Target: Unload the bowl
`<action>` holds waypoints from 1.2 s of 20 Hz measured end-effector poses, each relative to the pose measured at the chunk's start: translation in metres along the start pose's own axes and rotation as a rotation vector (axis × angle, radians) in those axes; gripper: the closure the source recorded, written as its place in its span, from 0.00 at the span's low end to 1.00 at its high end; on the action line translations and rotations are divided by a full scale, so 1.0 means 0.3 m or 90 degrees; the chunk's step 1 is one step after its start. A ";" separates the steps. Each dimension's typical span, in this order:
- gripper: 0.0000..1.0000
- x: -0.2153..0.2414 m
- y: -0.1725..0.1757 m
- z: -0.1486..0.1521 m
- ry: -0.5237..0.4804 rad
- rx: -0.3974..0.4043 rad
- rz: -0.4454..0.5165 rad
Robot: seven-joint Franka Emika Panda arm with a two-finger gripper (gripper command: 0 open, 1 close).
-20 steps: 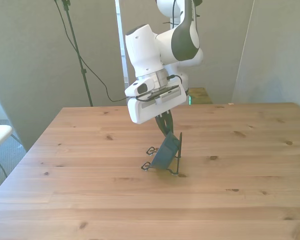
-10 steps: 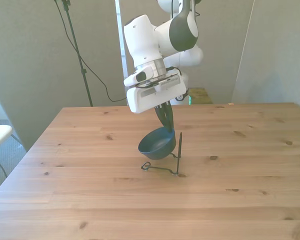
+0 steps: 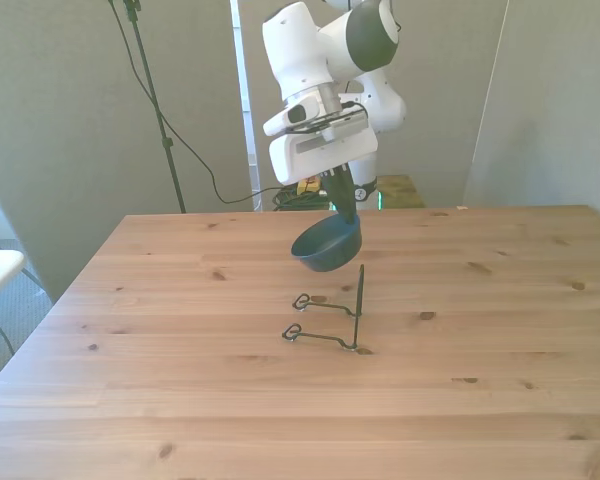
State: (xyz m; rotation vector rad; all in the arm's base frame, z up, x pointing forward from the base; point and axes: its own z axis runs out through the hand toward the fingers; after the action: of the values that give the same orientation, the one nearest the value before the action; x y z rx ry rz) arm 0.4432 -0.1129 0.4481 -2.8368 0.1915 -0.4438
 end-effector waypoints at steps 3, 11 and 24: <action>1.00 -0.069 -0.062 0.087 -0.041 -0.031 0.010; 0.00 -0.106 -0.101 0.239 -0.132 -0.098 0.037; 0.00 -0.064 -0.118 0.286 -0.164 -0.128 0.119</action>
State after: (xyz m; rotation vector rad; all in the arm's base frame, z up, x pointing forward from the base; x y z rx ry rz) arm 0.4552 -0.0555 0.3736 -2.9967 0.4674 -0.0197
